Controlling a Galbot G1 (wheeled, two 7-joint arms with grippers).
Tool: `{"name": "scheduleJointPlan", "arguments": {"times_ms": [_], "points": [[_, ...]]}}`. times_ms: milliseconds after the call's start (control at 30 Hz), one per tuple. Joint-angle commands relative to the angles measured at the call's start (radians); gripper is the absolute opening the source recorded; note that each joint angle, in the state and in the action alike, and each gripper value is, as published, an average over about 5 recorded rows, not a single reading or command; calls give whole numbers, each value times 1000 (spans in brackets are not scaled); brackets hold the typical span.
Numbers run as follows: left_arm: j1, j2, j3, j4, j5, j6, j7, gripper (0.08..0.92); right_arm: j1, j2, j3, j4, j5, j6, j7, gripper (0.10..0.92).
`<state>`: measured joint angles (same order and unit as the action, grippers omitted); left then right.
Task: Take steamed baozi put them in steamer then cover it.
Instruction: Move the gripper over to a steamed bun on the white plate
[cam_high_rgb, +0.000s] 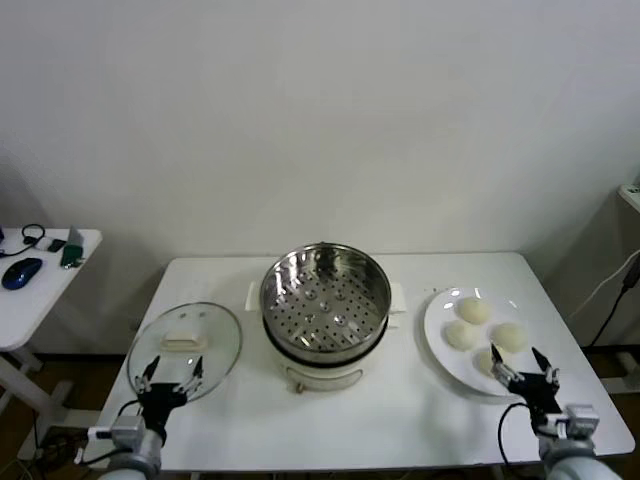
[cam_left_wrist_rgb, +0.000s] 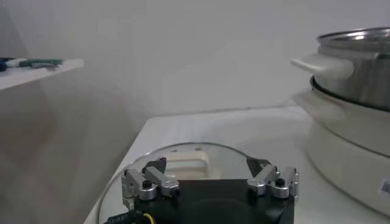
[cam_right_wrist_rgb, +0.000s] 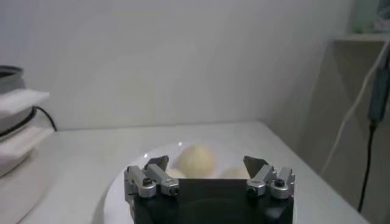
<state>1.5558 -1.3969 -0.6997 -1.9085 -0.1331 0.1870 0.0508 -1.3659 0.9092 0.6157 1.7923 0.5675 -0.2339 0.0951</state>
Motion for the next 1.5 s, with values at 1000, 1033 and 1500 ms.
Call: {"name": "scheduleJointPlan", "arguments": {"times_ms": [1000,1033,1500], "points": [[32,-16,28,-36,41,-25,6,823,1606,-399,-1544,-749,-576,290,-1292,823],[34,-17,27,-36,44,-26,6,823,1636,-370,-1585,-781,-575,295,-1301,823],[30,-15,4,-6,48,-31,4,823,1536,-67,-1550,-1077,-631,321,-1243,823]]}}
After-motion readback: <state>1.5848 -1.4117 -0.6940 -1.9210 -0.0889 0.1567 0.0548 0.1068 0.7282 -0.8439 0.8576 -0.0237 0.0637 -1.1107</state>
